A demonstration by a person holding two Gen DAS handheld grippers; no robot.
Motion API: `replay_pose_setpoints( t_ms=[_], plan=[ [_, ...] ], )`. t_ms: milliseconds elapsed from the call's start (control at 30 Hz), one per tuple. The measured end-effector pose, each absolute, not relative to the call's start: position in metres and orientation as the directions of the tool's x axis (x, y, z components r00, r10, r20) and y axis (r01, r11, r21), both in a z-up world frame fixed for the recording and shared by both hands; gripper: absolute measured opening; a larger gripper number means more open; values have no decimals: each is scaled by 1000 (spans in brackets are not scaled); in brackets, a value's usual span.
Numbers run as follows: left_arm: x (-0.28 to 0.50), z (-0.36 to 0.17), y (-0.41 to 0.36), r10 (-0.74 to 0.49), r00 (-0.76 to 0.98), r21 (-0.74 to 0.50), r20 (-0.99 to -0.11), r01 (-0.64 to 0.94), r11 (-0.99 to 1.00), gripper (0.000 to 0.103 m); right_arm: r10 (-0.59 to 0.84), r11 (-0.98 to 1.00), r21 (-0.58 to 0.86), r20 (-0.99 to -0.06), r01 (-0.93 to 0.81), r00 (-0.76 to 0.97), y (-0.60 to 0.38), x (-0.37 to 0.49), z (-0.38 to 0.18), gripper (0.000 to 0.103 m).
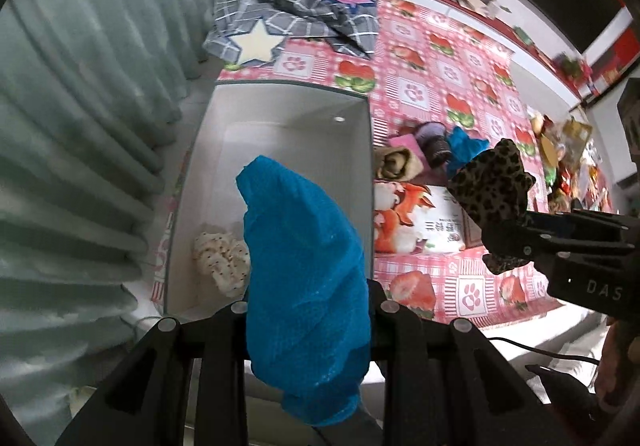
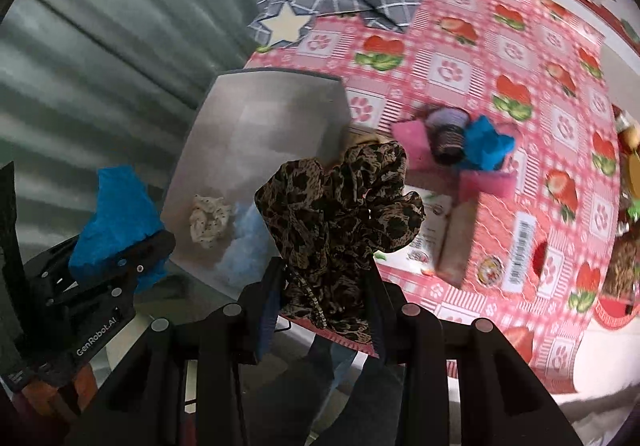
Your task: Organize soft objects
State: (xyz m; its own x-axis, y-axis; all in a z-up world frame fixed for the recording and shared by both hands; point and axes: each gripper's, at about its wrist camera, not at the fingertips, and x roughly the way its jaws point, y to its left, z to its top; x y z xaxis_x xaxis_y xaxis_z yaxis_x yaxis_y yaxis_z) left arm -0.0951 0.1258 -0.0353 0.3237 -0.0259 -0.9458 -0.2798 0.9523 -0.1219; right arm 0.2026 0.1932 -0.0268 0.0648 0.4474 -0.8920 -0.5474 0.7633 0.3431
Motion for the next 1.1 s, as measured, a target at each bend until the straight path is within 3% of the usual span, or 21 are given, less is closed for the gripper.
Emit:
replay_pose_setpoints(
  t_ms=[600,1100],
  plan=[
    [-105,-39,164,-3,316,-137,-949,-401,906,30,434,682,317,-901,-659,15,251,206,-15,39],
    [-99,-47,173,-10,288,-132,-958,-407,904,30,428,674,328,-904,-662,-12,265,214,-19,39]
  ],
)
